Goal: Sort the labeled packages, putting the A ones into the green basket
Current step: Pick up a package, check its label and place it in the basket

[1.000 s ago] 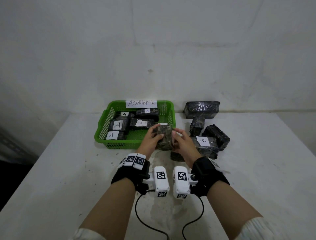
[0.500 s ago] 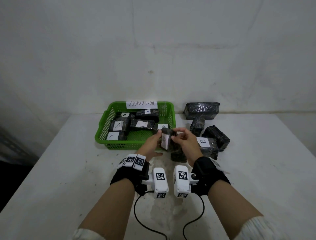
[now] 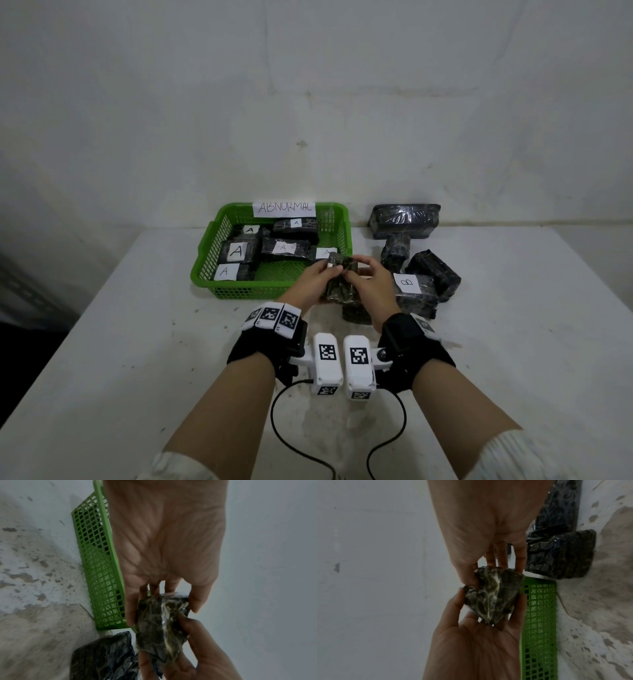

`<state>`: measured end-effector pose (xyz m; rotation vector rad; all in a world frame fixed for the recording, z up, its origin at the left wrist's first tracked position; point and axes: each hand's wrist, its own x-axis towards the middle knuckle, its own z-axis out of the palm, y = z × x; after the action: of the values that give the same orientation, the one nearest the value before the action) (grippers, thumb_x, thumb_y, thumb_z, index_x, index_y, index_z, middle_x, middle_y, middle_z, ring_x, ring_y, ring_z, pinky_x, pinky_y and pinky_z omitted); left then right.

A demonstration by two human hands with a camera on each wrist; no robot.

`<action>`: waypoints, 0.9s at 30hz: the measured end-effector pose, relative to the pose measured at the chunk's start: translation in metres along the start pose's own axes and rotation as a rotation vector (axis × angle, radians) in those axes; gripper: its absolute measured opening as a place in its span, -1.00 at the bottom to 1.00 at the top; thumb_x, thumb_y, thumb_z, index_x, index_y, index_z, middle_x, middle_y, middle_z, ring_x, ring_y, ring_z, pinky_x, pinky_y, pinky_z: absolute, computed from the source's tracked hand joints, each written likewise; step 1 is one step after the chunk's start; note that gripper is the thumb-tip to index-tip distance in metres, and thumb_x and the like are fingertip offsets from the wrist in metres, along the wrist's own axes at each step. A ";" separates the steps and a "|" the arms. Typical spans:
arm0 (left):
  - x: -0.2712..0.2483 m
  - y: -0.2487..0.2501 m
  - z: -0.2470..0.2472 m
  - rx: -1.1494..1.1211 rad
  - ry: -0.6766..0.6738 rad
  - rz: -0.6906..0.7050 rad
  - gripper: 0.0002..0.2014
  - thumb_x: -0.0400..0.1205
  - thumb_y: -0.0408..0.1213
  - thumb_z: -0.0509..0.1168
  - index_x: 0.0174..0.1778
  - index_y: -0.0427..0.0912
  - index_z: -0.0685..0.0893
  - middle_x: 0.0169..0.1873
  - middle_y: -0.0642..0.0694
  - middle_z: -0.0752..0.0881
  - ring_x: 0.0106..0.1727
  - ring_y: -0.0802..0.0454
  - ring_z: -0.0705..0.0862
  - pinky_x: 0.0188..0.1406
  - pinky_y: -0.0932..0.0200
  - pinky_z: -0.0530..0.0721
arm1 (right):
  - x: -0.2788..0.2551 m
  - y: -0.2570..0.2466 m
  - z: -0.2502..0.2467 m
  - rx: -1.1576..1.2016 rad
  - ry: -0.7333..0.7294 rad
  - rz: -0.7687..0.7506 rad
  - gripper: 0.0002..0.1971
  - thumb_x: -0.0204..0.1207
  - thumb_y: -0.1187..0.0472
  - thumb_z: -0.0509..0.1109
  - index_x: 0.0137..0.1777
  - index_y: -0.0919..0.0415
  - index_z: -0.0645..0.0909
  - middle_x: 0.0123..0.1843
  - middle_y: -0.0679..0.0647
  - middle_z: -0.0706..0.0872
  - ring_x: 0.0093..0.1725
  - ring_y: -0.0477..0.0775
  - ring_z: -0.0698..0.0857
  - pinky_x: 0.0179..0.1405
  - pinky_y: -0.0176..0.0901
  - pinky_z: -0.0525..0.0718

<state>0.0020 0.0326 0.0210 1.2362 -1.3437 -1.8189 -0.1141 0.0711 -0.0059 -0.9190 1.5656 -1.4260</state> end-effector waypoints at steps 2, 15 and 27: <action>0.001 0.001 0.000 0.026 0.027 0.054 -0.72 0.68 -0.42 0.15 0.31 -0.28 0.54 0.03 -0.24 0.66 -0.04 -0.08 0.68 0.03 0.00 0.68 | -0.001 -0.002 0.000 0.022 -0.008 -0.014 -0.68 0.50 0.30 0.47 0.25 0.13 0.61 0.14 0.28 0.69 0.06 0.24 0.73 0.06 0.10 0.75; -0.004 -0.003 -0.009 -0.096 0.021 0.083 -0.56 0.66 -0.32 0.24 0.48 -0.06 0.39 0.18 -0.27 0.62 0.22 -0.17 0.62 0.02 -0.08 0.74 | -0.002 -0.007 -0.008 0.283 -0.104 0.166 -0.58 0.64 0.25 0.33 0.48 0.09 0.45 0.16 0.13 0.70 0.00 0.04 0.75 -0.15 -0.12 0.75; 0.000 -0.008 -0.010 -0.009 -0.040 0.152 -0.54 0.61 -0.44 0.28 0.42 -0.03 0.47 0.20 -0.18 0.57 0.20 -0.14 0.60 0.04 -0.01 0.72 | 0.000 -0.007 -0.011 0.315 -0.137 0.214 -0.55 0.59 0.23 0.39 0.46 0.04 0.43 0.20 0.24 0.71 -0.02 0.10 0.76 -0.21 -0.08 0.74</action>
<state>0.0116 0.0312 0.0127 1.0678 -1.4100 -1.7499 -0.1239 0.0750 0.0011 -0.6277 1.2520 -1.3757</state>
